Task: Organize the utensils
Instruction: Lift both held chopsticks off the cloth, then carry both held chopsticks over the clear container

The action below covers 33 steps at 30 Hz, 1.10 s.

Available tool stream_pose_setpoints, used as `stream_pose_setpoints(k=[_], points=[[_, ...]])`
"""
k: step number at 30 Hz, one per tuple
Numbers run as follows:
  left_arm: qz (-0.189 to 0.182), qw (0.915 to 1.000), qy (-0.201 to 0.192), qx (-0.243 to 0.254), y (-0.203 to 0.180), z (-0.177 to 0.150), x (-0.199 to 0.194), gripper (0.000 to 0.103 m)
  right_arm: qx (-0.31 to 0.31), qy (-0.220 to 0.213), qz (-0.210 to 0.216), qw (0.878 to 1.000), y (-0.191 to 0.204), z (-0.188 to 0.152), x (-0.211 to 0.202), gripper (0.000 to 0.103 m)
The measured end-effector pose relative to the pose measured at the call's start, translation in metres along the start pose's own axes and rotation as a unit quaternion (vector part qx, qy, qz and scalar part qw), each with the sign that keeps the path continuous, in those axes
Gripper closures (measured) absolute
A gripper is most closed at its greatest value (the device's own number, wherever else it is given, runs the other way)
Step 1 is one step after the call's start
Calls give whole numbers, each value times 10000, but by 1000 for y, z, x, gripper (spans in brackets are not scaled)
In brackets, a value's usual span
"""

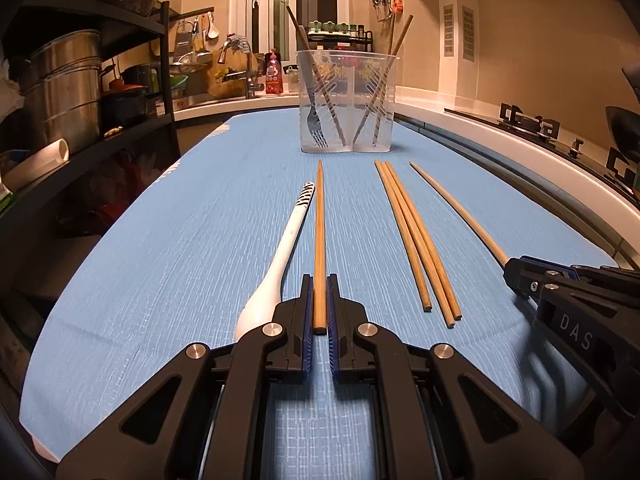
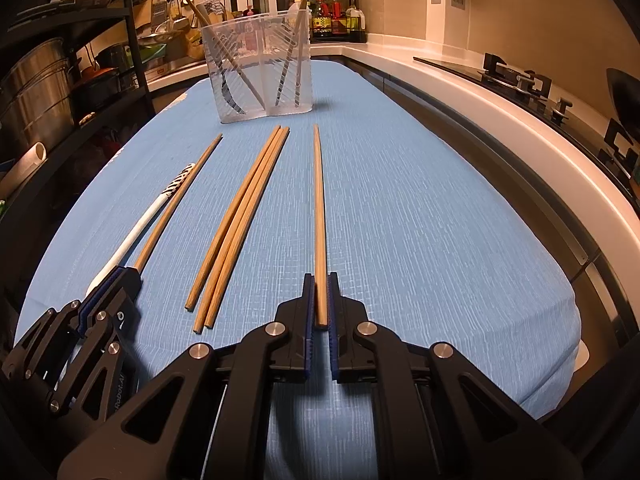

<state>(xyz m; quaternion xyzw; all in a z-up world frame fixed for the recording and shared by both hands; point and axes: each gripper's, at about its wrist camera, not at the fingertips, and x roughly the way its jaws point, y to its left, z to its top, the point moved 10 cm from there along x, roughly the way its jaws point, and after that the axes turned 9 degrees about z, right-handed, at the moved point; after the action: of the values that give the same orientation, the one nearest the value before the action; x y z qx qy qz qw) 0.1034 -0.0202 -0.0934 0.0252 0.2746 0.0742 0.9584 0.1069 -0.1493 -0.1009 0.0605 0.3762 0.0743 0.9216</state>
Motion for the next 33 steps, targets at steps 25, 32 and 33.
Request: stream_pose_setpoints(k=[25, 32, 33], points=[[-64, 9968, -785, -152, 14, 68, -56, 96, -607, -736, -113, 9954, 8, 56, -63, 97], [-71, 9941, -1055, -232, 18, 96, -70, 96, -734, -1146, -198, 9905, 10, 89, -90, 97], [-64, 9935, -1112, -235, 19, 101, -72, 96, -737, -1185, -182, 9901, 10, 93, -94, 97]])
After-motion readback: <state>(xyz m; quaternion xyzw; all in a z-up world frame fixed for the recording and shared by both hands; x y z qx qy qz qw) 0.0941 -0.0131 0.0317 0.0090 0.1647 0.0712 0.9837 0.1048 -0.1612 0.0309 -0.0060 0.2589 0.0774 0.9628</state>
